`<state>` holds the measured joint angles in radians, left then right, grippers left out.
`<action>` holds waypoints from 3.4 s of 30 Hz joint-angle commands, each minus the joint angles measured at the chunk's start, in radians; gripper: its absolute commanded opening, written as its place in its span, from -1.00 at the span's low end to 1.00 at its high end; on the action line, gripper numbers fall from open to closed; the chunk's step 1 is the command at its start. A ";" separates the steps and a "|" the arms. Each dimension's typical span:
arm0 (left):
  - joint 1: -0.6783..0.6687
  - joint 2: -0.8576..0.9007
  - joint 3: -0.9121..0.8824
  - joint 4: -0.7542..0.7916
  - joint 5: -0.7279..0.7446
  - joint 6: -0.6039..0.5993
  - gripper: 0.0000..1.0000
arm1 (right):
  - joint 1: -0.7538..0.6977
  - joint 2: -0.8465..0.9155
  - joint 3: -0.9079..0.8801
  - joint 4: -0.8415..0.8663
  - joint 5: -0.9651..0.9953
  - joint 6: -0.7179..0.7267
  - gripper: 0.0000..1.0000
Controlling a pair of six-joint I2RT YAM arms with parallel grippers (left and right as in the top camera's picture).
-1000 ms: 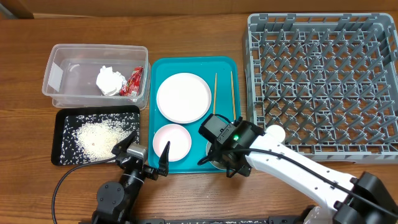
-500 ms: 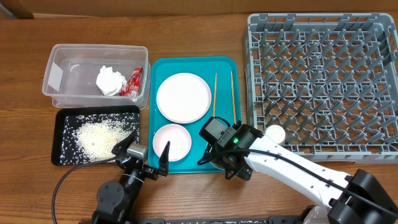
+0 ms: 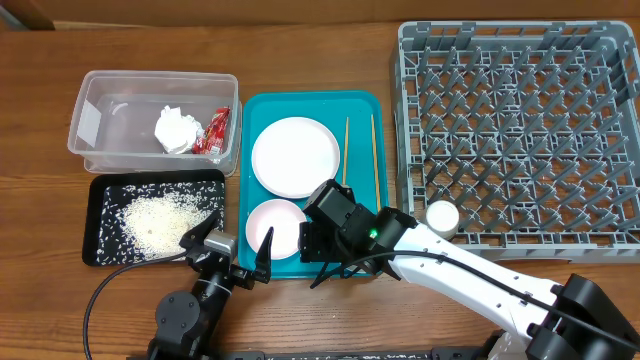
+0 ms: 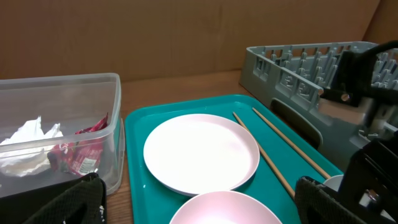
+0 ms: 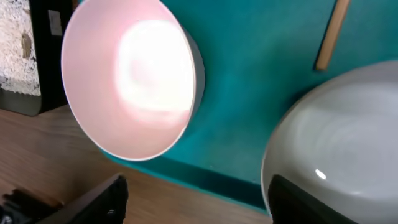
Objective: Sort waste into correct bins and load items into the dishwasher
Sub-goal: 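Grasp the pink bowl on the teal tray with the right gripper, then carry the pink bowl into the grey rack and release it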
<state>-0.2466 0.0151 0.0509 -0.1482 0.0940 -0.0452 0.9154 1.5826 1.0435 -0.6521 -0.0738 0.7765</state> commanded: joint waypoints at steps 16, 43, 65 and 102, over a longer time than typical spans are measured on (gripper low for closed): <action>0.006 -0.010 -0.013 0.006 0.000 0.005 1.00 | -0.006 0.174 0.043 0.215 0.050 -0.286 0.33; 0.006 -0.010 -0.013 0.006 0.000 0.005 1.00 | -0.169 -0.122 0.281 -0.425 1.005 -0.111 -0.92; 0.006 -0.010 -0.013 0.006 0.000 0.005 1.00 | -0.754 0.068 0.268 -0.423 1.220 -0.115 -0.92; 0.006 -0.010 -0.013 0.006 0.000 0.005 1.00 | -0.626 0.222 0.295 -0.520 1.338 -0.070 -0.92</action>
<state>-0.2466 0.0151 0.0509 -0.1482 0.0940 -0.0452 0.3008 1.7939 1.3067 -1.2022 1.2270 0.6960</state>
